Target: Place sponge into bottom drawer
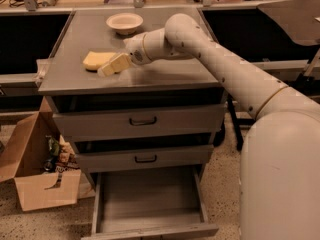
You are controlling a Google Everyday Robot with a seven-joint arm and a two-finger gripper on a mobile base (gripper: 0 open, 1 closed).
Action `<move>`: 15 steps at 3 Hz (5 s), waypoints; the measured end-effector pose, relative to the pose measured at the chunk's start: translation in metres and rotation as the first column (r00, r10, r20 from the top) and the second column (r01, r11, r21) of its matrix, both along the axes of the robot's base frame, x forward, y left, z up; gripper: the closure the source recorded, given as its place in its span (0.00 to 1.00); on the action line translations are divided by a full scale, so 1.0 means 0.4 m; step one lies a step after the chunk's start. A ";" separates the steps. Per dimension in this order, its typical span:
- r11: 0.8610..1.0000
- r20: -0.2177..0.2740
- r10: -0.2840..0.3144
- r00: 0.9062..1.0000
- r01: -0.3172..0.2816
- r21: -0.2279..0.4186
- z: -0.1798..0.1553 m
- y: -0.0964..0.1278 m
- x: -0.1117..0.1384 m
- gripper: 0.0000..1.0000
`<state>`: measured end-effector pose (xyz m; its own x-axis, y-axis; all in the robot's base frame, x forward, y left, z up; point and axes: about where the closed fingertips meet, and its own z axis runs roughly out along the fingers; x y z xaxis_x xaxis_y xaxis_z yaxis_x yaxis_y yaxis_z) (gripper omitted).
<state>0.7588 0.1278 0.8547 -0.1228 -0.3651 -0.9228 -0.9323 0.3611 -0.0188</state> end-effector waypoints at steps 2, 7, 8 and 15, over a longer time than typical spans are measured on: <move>0.998 -0.012 -0.042 0.999 0.041 -0.054 -0.067 -0.015 0.053 0.34; 1.000 0.144 0.016 0.989 -0.016 -0.002 0.115 -0.064 -0.159 1.00; 0.998 0.149 0.061 0.987 -0.059 -0.017 0.082 -0.051 -0.234 1.00; 0.990 -0.101 -0.122 0.987 0.115 -0.078 -0.453 -0.134 -0.669 1.00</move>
Offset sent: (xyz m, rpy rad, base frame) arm 0.0315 -0.0146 -0.0353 -0.0806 0.0182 -0.0680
